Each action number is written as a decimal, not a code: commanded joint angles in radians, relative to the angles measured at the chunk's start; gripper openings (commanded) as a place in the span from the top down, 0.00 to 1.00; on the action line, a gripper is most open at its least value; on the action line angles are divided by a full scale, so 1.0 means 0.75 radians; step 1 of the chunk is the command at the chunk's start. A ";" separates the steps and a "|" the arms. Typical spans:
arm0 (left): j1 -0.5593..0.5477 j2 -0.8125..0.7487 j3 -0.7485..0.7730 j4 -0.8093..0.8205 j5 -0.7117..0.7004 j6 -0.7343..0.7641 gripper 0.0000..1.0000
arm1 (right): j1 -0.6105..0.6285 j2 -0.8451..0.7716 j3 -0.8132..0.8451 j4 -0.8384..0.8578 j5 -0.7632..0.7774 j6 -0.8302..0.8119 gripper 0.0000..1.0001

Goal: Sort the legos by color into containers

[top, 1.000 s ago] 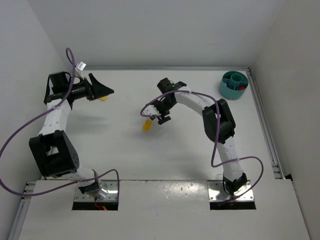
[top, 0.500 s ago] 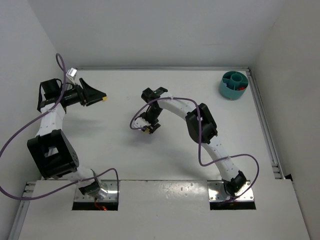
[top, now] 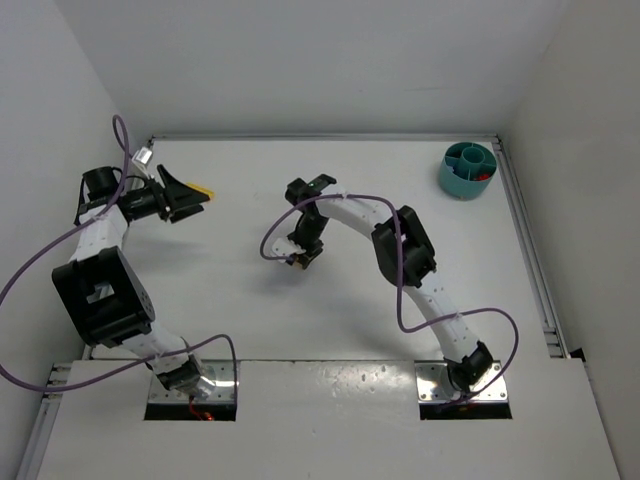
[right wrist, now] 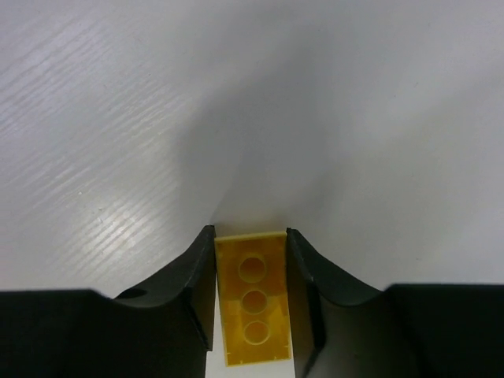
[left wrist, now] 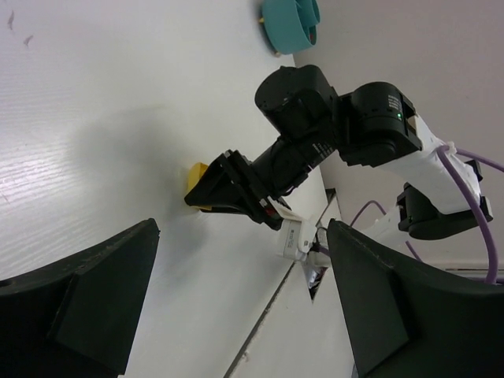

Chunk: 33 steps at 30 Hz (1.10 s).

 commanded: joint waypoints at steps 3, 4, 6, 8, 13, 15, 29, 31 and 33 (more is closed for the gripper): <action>0.011 -0.019 0.015 -0.001 0.056 0.057 0.06 | -0.013 -0.138 -0.133 0.172 -0.045 0.221 0.87; 0.011 -0.036 0.015 -0.001 0.056 0.069 0.06 | -0.029 -0.201 -0.133 0.224 -0.078 0.428 0.92; 0.011 -0.056 -0.001 -0.013 0.044 0.085 0.06 | -0.058 -0.277 -0.178 0.462 -0.115 0.737 0.96; -0.020 -0.101 -0.001 -0.046 -0.003 0.134 0.06 | -0.125 -0.416 -0.277 0.639 -0.156 1.224 0.99; -0.116 -0.232 -0.044 -0.079 -0.103 0.238 0.06 | -0.313 -0.855 -0.789 1.435 -0.083 2.018 1.00; -0.151 -0.265 -0.057 -0.079 -0.157 0.251 0.06 | -0.399 -0.989 -1.023 1.625 0.050 2.278 1.00; -0.370 -0.371 -0.118 0.108 -0.329 0.126 0.06 | -0.978 -1.180 -1.252 2.185 0.439 2.802 1.00; -0.384 -0.371 -0.118 0.132 -0.353 0.126 0.06 | -1.058 -1.131 -1.179 2.186 0.439 2.821 1.00; -0.398 -0.371 -0.118 0.148 -0.367 0.114 0.06 | -1.103 -1.051 -1.107 2.200 0.439 2.878 1.00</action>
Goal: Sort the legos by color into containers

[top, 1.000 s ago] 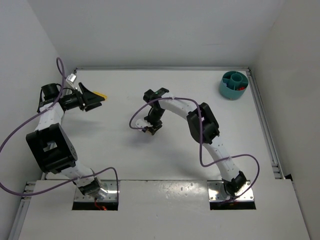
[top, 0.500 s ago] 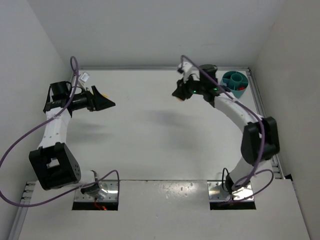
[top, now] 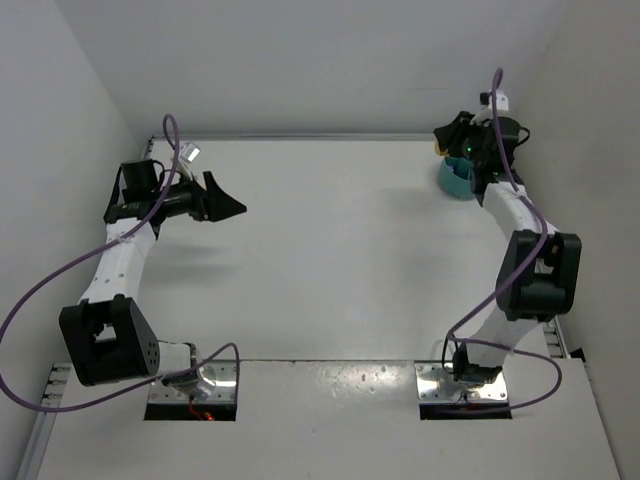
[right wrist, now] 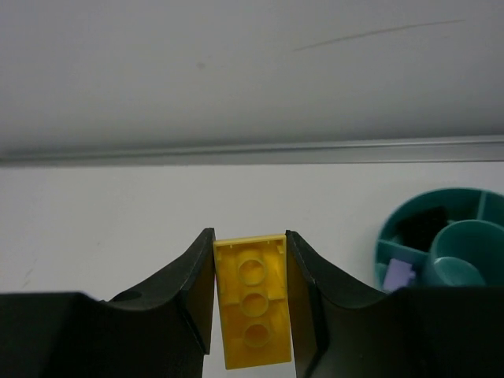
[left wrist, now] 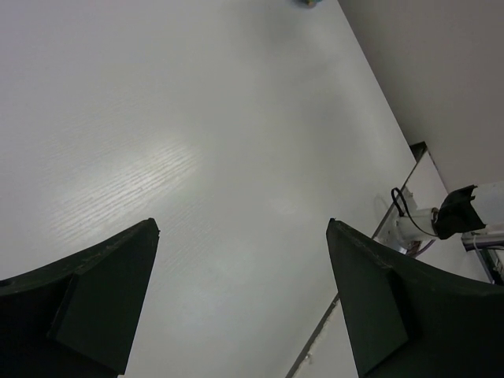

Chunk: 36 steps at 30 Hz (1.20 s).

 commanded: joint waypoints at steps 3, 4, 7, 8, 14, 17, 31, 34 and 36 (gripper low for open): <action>-0.029 -0.025 -0.015 0.108 -0.028 -0.049 0.06 | -0.131 0.165 0.209 0.167 0.029 0.190 1.00; -0.029 -0.025 -0.015 0.108 -0.028 -0.049 0.06 | -0.143 0.188 0.227 0.167 0.029 0.190 1.00; -0.029 -0.001 -0.015 0.125 -0.040 -0.064 0.06 | -0.174 0.268 0.278 0.214 0.041 0.204 1.00; -0.029 -0.001 -0.015 0.125 -0.040 -0.064 0.06 | -0.188 0.284 0.279 0.233 0.041 0.204 1.00; -0.041 0.026 -0.003 0.137 -0.040 -0.076 0.06 | -0.229 0.399 0.338 0.292 0.143 0.219 1.00; -0.041 0.056 -0.003 0.137 -0.040 -0.088 0.06 | -0.242 0.428 0.338 0.317 0.198 0.219 1.00; -0.041 0.124 0.034 0.149 -0.053 -0.113 0.06 | -0.295 0.544 0.364 0.398 0.297 0.219 1.00; -0.041 0.136 0.034 0.149 -0.053 -0.113 0.06 | -0.295 0.575 0.377 0.411 0.297 0.219 1.00; -0.041 0.136 0.034 0.149 -0.065 -0.113 0.06 | -0.295 0.587 0.377 0.411 0.297 0.219 1.00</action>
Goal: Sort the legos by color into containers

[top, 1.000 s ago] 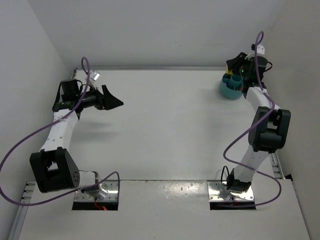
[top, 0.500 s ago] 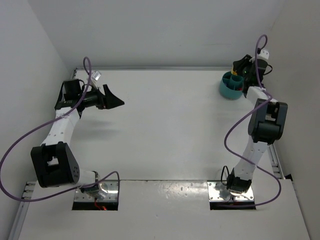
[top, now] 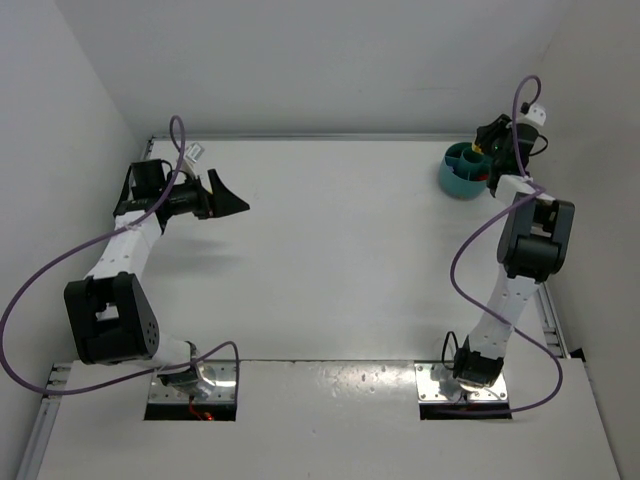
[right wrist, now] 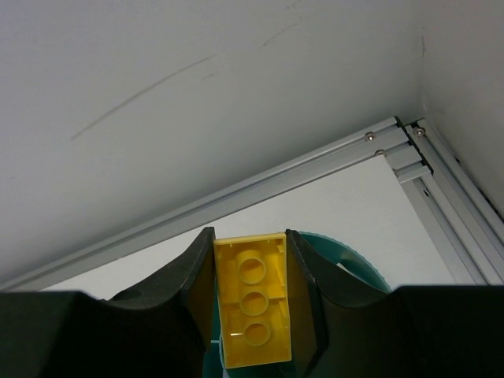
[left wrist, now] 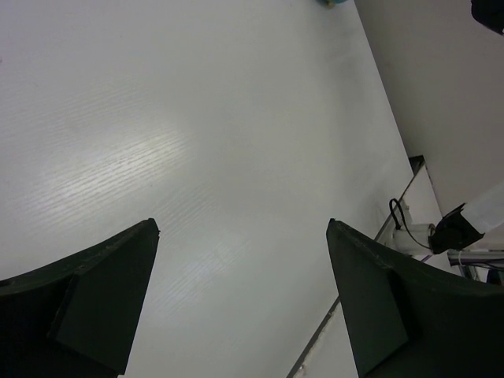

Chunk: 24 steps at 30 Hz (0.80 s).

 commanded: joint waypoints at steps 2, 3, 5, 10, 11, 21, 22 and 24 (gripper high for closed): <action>-0.012 -0.009 0.029 0.037 -0.002 -0.004 0.06 | -0.006 0.028 0.074 0.128 0.017 0.018 1.00; -0.012 -0.009 0.029 0.037 -0.002 -0.004 0.06 | -0.006 0.042 0.074 0.128 0.017 0.018 1.00; -0.012 -0.009 0.029 0.037 -0.002 -0.004 0.06 | -0.006 0.042 0.074 0.128 0.017 0.018 1.00; -0.012 -0.009 0.029 0.037 -0.014 -0.004 0.06 | -0.006 0.067 0.086 0.128 0.017 0.005 0.99; -0.012 -0.009 0.029 0.037 -0.014 -0.004 0.06 | 0.006 0.067 0.086 0.128 0.031 0.005 0.97; 0.000 -0.009 0.029 0.037 -0.039 -0.004 0.06 | 0.006 0.055 0.086 0.128 -0.034 0.005 0.62; 0.000 0.006 0.041 0.037 -0.039 -0.004 0.05 | 0.006 0.042 0.086 0.112 -0.048 -0.007 0.58; 0.012 0.020 0.041 0.037 -0.039 -0.004 0.05 | 0.006 0.042 0.086 0.112 -0.089 -0.007 0.54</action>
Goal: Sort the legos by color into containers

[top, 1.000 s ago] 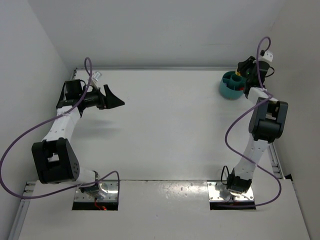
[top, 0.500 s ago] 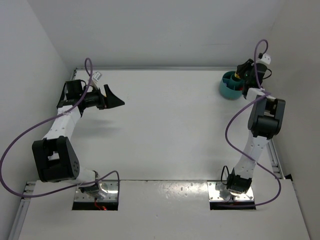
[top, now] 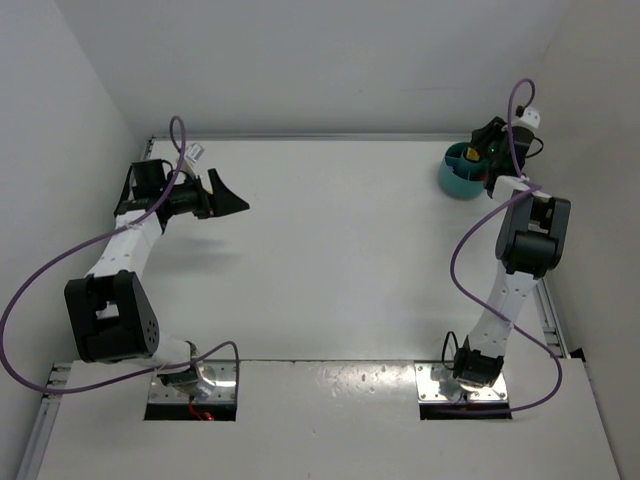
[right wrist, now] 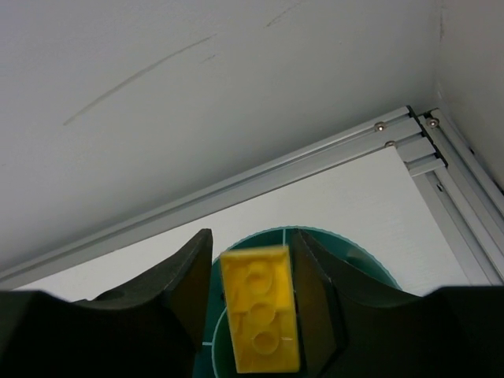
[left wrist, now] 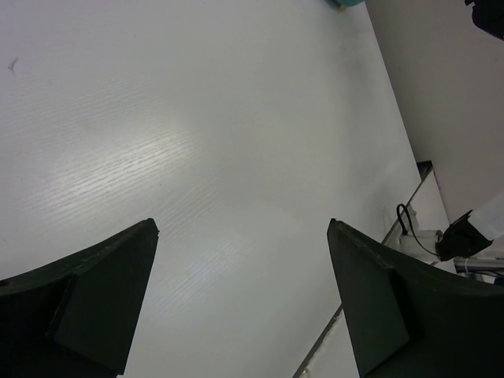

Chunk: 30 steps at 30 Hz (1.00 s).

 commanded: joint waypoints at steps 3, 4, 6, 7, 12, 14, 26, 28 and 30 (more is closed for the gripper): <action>0.035 0.026 0.053 0.029 0.001 -0.011 0.05 | 0.015 -0.052 0.048 0.082 -0.067 -0.020 0.51; 0.035 0.026 0.065 0.015 0.001 0.003 0.05 | 0.016 -0.065 0.048 0.082 -0.067 -0.020 0.50; 0.035 0.026 0.065 0.002 -0.020 0.017 0.05 | 0.016 -0.079 0.048 0.082 -0.080 -0.020 0.45; 0.035 0.014 0.078 0.002 -0.040 0.017 0.04 | 0.016 -0.079 0.048 0.082 -0.102 -0.020 0.45; 0.059 0.112 0.267 -0.192 -0.289 0.171 0.01 | 0.028 -0.159 0.048 -0.014 -0.292 -0.093 0.45; 0.059 0.238 0.461 -0.349 -0.560 0.189 0.01 | 0.028 -0.173 0.048 -0.114 -0.464 -0.148 0.45; 0.072 0.858 1.155 -0.675 -0.809 0.748 0.01 | 0.083 -0.437 -0.152 -0.654 -0.871 -0.406 0.44; 0.072 0.938 1.315 -0.801 -0.671 0.933 0.01 | 0.083 -0.500 -0.213 -0.654 -0.902 -0.419 0.44; 0.072 1.056 1.470 -0.899 -0.639 1.117 0.01 | 0.083 -0.535 -0.244 -0.654 -0.936 -0.419 0.43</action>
